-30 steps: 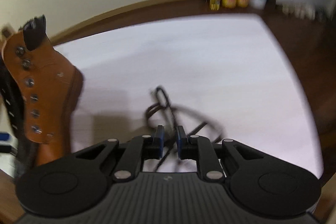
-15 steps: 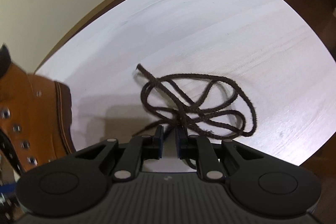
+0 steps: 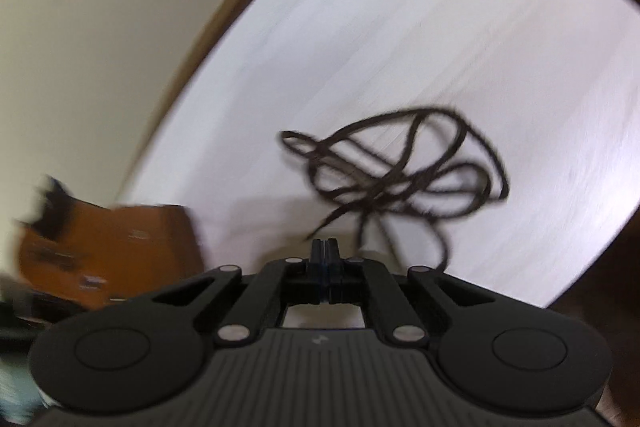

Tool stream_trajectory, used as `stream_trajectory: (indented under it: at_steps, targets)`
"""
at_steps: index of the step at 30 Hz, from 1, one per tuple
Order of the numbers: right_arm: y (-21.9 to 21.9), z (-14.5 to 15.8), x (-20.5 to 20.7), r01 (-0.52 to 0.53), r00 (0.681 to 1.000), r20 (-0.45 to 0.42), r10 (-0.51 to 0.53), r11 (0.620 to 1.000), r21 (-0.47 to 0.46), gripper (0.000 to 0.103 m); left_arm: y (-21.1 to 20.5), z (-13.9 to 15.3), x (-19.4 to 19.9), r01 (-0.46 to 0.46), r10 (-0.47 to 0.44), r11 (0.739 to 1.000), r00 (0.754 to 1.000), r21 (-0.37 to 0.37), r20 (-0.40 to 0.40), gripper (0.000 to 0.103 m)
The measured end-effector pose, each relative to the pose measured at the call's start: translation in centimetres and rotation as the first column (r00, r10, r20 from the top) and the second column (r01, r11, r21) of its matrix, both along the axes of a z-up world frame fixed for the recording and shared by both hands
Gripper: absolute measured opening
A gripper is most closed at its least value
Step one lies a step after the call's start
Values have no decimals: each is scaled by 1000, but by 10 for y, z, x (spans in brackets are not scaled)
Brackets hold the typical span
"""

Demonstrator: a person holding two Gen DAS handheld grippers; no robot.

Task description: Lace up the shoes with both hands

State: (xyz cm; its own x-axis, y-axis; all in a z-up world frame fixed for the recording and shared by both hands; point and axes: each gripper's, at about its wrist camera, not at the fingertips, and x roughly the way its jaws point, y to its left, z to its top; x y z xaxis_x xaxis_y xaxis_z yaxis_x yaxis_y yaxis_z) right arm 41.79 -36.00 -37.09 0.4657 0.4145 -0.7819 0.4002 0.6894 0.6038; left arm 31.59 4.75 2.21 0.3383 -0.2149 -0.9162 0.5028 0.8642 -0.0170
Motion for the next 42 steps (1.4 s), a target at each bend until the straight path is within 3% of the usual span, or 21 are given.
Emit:
stream_trajectory:
  at_steps: [2, 4, 8, 11, 15, 18, 22, 23, 25, 27, 29, 31, 32, 33, 37, 40, 42]
  targets:
    - [4, 5, -7, 19, 1000, 4, -20, 996, 86, 1, 4, 3, 1, 19, -19, 1000, 1000, -24, 15, 22]
    - [9, 14, -10, 22, 1000, 10, -23, 996, 88, 1, 9, 3, 4, 38, -38, 999, 999, -30, 23, 22]
    - [19, 20, -18, 1, 1000, 30, 2, 995, -102, 6, 20, -1, 14, 131, -130, 988, 991, -82, 19, 21]
    - [32, 15, -24, -18, 999, 36, 24, 987, -158, 8, 27, -11, 19, 227, -229, 968, 974, -108, 0, 21]
    - [78, 18, -47, -127, 991, 15, 136, 957, -262, 8, 35, -34, 19, 376, -382, 919, 924, -119, -30, 21]
    - [99, 16, -60, -152, 987, 20, 160, 962, -225, 8, 32, -43, 23, 439, -450, 882, 893, -169, -26, 21]
    - [114, 14, -76, -176, 981, 67, 181, 982, -71, 8, 36, -17, 34, 433, -434, 855, 899, -286, 63, 21]
    - [112, 11, -80, -177, 980, 91, 174, 984, 19, 8, 36, -8, 35, 442, -437, 855, 896, -273, 80, 21]
    - [110, 8, -83, -172, 981, 102, 165, 984, 56, 8, 35, 10, 37, 470, -455, 851, 883, -235, 118, 21]
    - [111, 2, -83, -174, 980, 110, 167, 983, 60, 8, 32, 28, 41, 506, -478, 827, 863, -245, 164, 21]
    - [112, -9, -84, -170, 978, 147, 150, 977, 130, 8, 29, 39, 46, 520, -486, 822, 853, -232, 190, 21]
    - [112, -16, -85, -159, 975, 188, 122, 967, 197, 8, 12, 43, 58, 553, -524, 823, 828, -133, 202, 21]
    - [113, -21, -86, -134, 972, 219, 81, 962, 238, 8, 8, 43, 61, 578, -557, 813, 808, -74, 194, 10]
    - [113, -24, -87, -114, 972, 227, 55, 959, 258, 8, 1, 41, 61, 596, -579, 802, 793, -43, 189, 8]
    - [109, -26, -90, -47, 965, 254, -56, 924, 380, 8, -7, 32, 53, 713, -721, 693, 686, 111, 94, 12]
    - [100, -19, -92, 17, 937, 302, -177, 885, 465, 8, 2, 27, 46, 730, -749, 662, 655, 172, 103, 12]
    - [95, -13, -89, 46, 917, 323, -232, 868, 494, 9, 8, 22, 46, 721, -736, 675, 671, 157, 90, 12]
